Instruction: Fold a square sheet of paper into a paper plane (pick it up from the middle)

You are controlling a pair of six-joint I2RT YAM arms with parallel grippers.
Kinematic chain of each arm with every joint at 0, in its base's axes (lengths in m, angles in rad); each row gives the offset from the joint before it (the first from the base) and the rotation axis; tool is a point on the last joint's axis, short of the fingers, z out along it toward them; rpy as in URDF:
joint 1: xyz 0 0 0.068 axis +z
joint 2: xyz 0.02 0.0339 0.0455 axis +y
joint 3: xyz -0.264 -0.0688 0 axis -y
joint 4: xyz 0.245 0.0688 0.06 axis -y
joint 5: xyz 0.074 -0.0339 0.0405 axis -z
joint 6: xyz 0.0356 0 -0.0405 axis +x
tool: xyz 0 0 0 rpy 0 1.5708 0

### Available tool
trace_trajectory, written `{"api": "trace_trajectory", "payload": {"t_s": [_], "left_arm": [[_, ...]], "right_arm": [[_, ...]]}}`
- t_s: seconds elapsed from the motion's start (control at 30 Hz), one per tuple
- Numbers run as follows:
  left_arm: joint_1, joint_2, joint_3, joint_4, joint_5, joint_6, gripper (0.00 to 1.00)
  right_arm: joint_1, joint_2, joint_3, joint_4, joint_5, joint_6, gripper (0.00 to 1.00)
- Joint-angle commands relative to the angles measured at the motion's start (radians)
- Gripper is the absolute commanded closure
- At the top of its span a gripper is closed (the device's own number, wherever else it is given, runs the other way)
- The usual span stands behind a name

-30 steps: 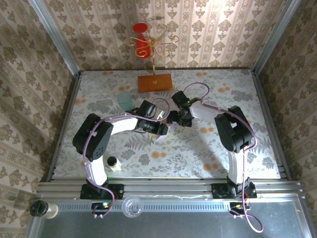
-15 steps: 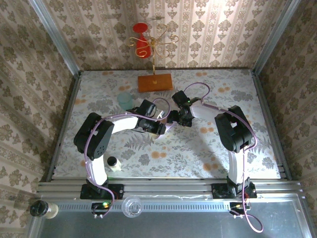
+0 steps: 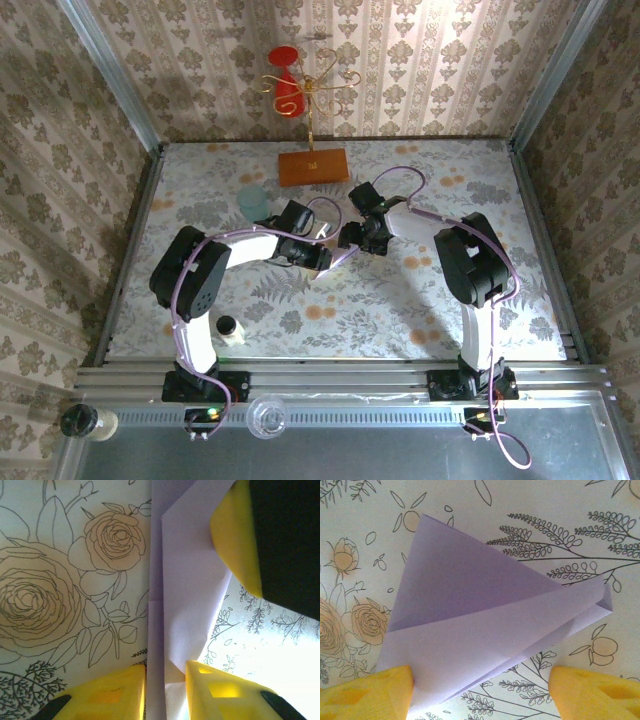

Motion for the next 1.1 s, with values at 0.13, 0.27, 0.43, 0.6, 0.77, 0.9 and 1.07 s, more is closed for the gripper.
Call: {"api": "trace_trajectory", "payload": {"t_s": [0.13, 0.27, 0.43, 0.6, 0.77, 0.9, 1.07], "left_arm": [[-0.007, 0.05, 0.006, -0.012, 0.014, -0.02, 0.74], [-0.005, 0.054, 0.008, -0.016, 0.012, -0.022, 0.75], [-0.004, 0.058, 0.012, -0.019, 0.011, -0.022, 0.75], [-0.004, 0.064, 0.018, -0.023, 0.012, -0.022, 0.76], [-0.004, 0.07, 0.018, -0.026, 0.012, -0.023, 0.76], [-0.004, 0.076, 0.018, -0.03, 0.014, -0.021, 0.76], [-0.006, 0.089, 0.023, -0.04, 0.017, -0.013, 0.76]], "right_arm": [[-0.006, 0.103, -0.03, 0.015, -0.011, -0.004, 0.28], [-0.006, 0.108, -0.029, 0.009, -0.004, -0.002, 0.31], [-0.006, 0.12, -0.021, -0.004, 0.008, -0.001, 0.35], [-0.006, 0.128, -0.017, -0.009, 0.013, 0.002, 0.4], [-0.007, 0.132, -0.018, -0.01, 0.013, 0.003, 0.45], [-0.006, 0.132, -0.018, -0.01, 0.013, 0.003, 0.46], [-0.008, 0.132, -0.018, -0.005, 0.005, 0.002, 0.48]]}}
